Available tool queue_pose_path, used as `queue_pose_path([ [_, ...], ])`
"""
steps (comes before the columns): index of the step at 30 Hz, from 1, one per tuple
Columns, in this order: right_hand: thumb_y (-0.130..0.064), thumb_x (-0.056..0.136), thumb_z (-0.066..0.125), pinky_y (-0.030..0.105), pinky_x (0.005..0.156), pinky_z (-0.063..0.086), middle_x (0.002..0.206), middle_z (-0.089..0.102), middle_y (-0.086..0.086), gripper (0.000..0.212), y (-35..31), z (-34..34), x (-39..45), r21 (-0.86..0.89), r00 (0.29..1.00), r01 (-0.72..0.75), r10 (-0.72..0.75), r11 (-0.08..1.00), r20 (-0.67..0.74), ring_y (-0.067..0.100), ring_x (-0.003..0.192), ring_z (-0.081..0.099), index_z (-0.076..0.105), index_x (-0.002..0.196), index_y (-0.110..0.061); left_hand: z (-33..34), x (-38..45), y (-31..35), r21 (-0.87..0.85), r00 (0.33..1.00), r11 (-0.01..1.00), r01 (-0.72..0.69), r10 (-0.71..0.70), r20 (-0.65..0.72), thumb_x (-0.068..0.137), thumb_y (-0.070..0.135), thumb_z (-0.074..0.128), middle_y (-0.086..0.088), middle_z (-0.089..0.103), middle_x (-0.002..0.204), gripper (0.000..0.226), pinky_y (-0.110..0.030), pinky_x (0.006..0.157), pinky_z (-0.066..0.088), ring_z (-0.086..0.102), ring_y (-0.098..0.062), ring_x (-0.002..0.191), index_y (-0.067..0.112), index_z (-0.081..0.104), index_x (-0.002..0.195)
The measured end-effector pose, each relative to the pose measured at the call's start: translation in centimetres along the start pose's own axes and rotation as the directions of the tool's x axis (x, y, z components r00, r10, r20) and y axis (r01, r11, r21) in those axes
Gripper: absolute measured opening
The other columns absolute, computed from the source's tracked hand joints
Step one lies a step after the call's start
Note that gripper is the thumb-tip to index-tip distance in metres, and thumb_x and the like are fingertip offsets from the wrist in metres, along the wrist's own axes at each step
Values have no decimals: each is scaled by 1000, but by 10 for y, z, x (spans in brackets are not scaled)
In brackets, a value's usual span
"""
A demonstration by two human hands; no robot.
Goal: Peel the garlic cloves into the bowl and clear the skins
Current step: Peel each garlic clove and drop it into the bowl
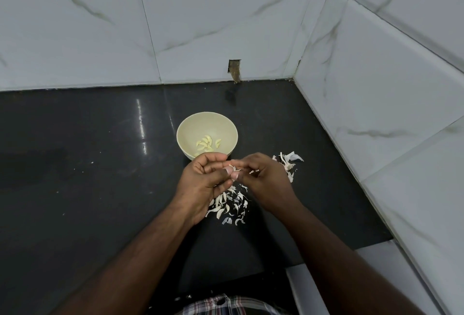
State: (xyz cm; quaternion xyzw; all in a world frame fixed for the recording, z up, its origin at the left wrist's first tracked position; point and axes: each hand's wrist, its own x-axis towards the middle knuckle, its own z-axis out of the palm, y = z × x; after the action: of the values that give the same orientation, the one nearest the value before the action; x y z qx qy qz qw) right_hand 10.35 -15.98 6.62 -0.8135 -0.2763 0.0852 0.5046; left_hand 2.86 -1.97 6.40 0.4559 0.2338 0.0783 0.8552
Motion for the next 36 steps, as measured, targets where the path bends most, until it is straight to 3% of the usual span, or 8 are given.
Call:
queue_pose_path([
  [6,-11,82,79,21,69,51,77,70,-13,12,1,-4,0,34,992,-119,120,992,-37,0,71,64,77,85,-22,-4,0,1,6,998,1000,-21,21,-62,86,-8,69,-9,71,86,21,-26,71,61,71,-19,81,6,65,100],
  [10,-14,89,72,13,75,47,90,74,-15,21,8,-17,5,-168,979,-191,200,967,40,-5,81,66,77,107,-23,-7,3,8,74,991,994,-80,88,-104,86,-11,68,-10,69,84,22,-20,63,58,71,-18,77,5,66,101],
  [13,-21,89,72,14,74,48,89,73,-16,11,6,-19,6,-274,978,-190,205,943,28,-2,82,65,79,96,-27,-8,11,17,207,977,965,-164,188,-103,85,-10,69,-7,71,82,19,-17,61,54,65,-14,69,6,69,96],
  [15,-13,84,73,19,70,51,76,70,-18,18,6,-19,6,-294,979,-196,202,936,-10,0,72,64,75,78,-30,-10,17,25,323,957,916,-236,276,-84,85,-10,69,-5,74,87,22,-19,68,56,64,-12,70,10,71,93],
  [18,-11,85,66,20,71,50,81,73,-13,20,10,-18,7,-347,975,-210,221,914,-7,0,72,65,77,86,-28,-17,27,34,518,926,805,-290,372,-60,84,-9,72,-4,76,94,28,-28,85,58,70,-14,89,18,72,90],
  [24,-31,89,69,21,67,46,72,69,-12,10,14,-12,6,-321,976,-207,217,924,-3,-1,69,63,75,97,-29,-30,35,40,785,874,568,-247,481,-73,81,13,81,12,71,80,24,-23,76,54,68,-3,78,33,67,81],
  [27,-21,92,64,9,68,40,87,71,-15,16,16,-4,5,-360,982,-149,180,921,53,-1,74,61,76,103,-24,-29,35,44,824,867,520,-225,492,-74,82,17,80,17,71,82,18,-20,76,53,66,4,80,32,71,84],
  [36,-13,93,58,22,77,41,101,69,0,26,18,26,16,-486,964,19,113,874,241,15,91,63,77,110,-22,-35,23,39,777,916,603,-179,391,-92,87,21,76,7,73,70,7,-37,76,61,72,-12,68,26,75,82],
])
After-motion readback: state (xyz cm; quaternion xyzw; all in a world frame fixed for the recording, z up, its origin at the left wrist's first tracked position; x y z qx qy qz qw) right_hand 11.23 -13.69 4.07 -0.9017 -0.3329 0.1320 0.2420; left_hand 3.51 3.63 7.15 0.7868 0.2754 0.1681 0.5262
